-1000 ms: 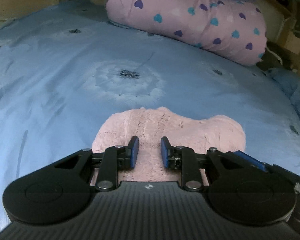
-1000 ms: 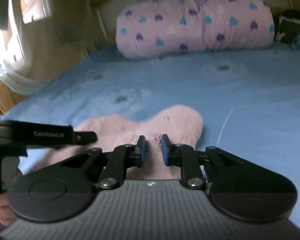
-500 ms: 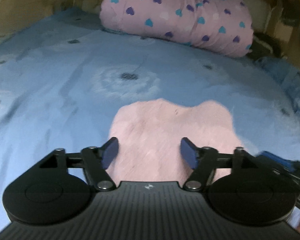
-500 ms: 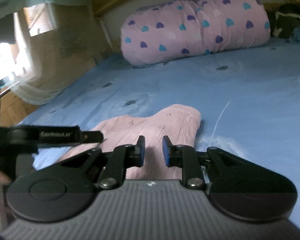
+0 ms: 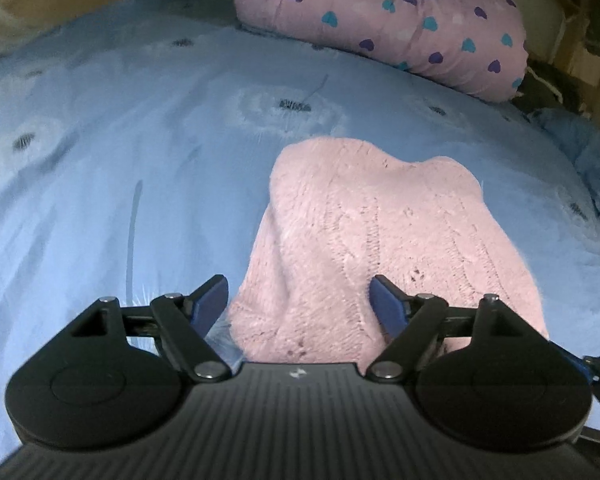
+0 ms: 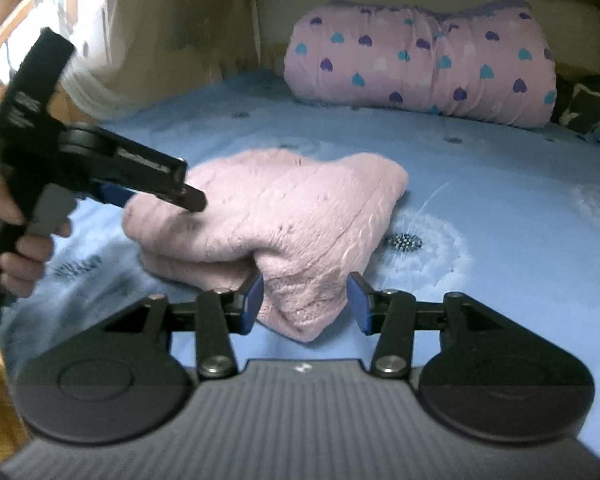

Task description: Fold small clothes

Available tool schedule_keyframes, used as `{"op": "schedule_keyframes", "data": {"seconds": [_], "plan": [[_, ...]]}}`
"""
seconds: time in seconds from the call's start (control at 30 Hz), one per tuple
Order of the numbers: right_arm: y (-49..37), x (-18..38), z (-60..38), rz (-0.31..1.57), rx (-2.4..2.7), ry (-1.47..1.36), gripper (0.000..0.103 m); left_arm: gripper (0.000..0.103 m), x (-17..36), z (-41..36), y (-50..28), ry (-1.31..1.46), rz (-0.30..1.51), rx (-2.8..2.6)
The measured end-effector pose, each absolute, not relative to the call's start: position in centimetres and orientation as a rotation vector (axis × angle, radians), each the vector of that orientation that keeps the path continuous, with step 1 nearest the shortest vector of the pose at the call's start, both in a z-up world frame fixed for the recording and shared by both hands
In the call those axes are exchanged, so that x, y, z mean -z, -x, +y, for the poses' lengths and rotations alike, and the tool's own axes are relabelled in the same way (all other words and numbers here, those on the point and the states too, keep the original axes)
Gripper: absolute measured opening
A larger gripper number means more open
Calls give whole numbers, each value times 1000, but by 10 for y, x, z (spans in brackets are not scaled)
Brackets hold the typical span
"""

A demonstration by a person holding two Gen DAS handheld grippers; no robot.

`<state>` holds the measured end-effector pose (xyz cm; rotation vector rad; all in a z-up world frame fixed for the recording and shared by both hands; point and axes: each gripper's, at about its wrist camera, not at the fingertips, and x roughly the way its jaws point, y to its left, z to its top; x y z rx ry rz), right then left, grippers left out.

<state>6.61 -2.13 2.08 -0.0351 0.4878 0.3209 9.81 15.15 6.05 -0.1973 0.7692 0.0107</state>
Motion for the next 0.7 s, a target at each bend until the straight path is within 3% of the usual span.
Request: {"op": "schedule_keyframes", "data": {"seconds": [0.17,0.2,0.23,0.27,0.53,0.7], "plan": [[-78,-20,-10,514,-253,58,49,84,-57,160,-98,217,779,-14],[-77,-22,-11,504,-236,56,42,85,-57,160,-99,210,781,-18],[-73,-24,-11,499,-210,68,29,86,-56,161,-99,203,786,-20],[-70,-26,-13,493,-195,87,27,88,-55,162,-99,202,793,-19],[-65,-9,-19,586,-223,153,26,90,-53,161,-101,181,801,-14],[-65,-16,-35,624,-292,18,28,90,-59,157,-97,145,784,-5]]}}
